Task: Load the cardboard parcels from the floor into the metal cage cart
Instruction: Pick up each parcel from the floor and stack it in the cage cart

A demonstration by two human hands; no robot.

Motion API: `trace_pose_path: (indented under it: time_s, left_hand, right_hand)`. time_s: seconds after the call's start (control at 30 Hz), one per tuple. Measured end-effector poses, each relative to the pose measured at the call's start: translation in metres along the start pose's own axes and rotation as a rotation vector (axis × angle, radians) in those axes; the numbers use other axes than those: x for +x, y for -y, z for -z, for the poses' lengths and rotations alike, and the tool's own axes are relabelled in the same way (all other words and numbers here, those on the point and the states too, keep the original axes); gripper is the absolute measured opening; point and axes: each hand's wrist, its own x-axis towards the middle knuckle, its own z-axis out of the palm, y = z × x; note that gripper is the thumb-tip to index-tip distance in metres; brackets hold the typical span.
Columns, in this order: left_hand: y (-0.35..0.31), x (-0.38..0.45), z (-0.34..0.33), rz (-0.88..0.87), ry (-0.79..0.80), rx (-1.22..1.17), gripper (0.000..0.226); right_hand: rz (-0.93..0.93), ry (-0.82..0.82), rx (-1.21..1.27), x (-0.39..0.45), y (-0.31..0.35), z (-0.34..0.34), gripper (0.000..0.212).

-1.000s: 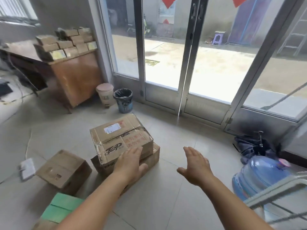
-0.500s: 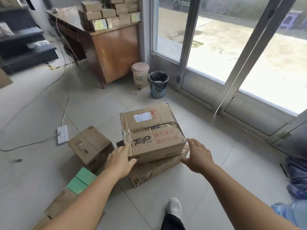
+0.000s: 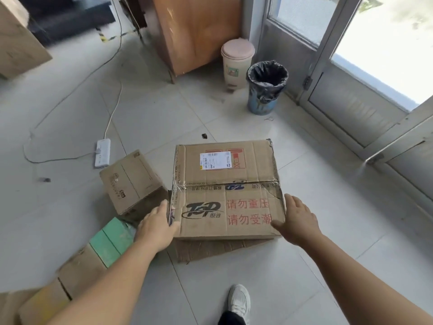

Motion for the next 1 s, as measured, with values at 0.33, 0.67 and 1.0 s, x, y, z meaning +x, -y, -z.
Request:
trace_pose_path:
  time_s: [0.33, 0.67, 1.0]
  left_hand:
    - [-0.009, 0.122, -0.066, 0.146, 0.073, -0.162, 0.091]
    - [0.002, 0.170, -0.112, 0.221, 0.070, -0.311, 0.114]
    - [0.007, 0.171, -0.110, 0.280, 0.033, -0.532, 0.114]
  right_hand:
    - [-0.117, 0.042, 0.137, 0.131, -0.026, -0.072, 0.085]
    - [-0.268, 0.012, 0.444, 0.175, -0.036, -0.121, 0.111]
    - [-0.255, 0.003, 0.559, 0.171, -0.036, -0.114, 0.109]
